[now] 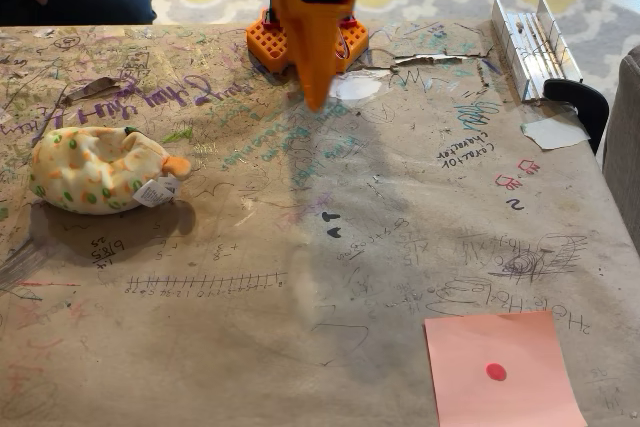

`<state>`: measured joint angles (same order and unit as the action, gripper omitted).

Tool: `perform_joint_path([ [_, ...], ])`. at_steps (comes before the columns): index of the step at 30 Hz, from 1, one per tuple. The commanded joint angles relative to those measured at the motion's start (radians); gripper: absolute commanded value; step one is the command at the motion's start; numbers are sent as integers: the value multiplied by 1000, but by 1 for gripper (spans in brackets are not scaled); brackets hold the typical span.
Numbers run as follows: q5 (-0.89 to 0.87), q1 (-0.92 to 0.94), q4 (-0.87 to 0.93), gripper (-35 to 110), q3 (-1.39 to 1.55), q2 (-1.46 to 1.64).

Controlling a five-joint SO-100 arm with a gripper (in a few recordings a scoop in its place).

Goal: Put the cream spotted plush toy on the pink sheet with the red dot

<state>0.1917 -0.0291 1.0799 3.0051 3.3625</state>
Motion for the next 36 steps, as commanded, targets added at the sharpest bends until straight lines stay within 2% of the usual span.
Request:
perform_joint_path([
  [1, 32, 81, -66, 0, -147, -31],
  [3, 64, 181, -129, 0, -225, -187],
  [6, 173, 348, -195, 2, -405, -620],
  [8, 334, 456, -172, 18, -529, -902],
  [12, 586, 667, -71, 31, -710, -1284],
  [17, 732, 776, -71, 44, -784, -1483],
  [22, 818, 822, -34, 51, -914, -1594],
  [30, 874, 896, -67, 48, -1207, -1901],
  [36, 985, 919, -83, 46, -1134, -1890],
])
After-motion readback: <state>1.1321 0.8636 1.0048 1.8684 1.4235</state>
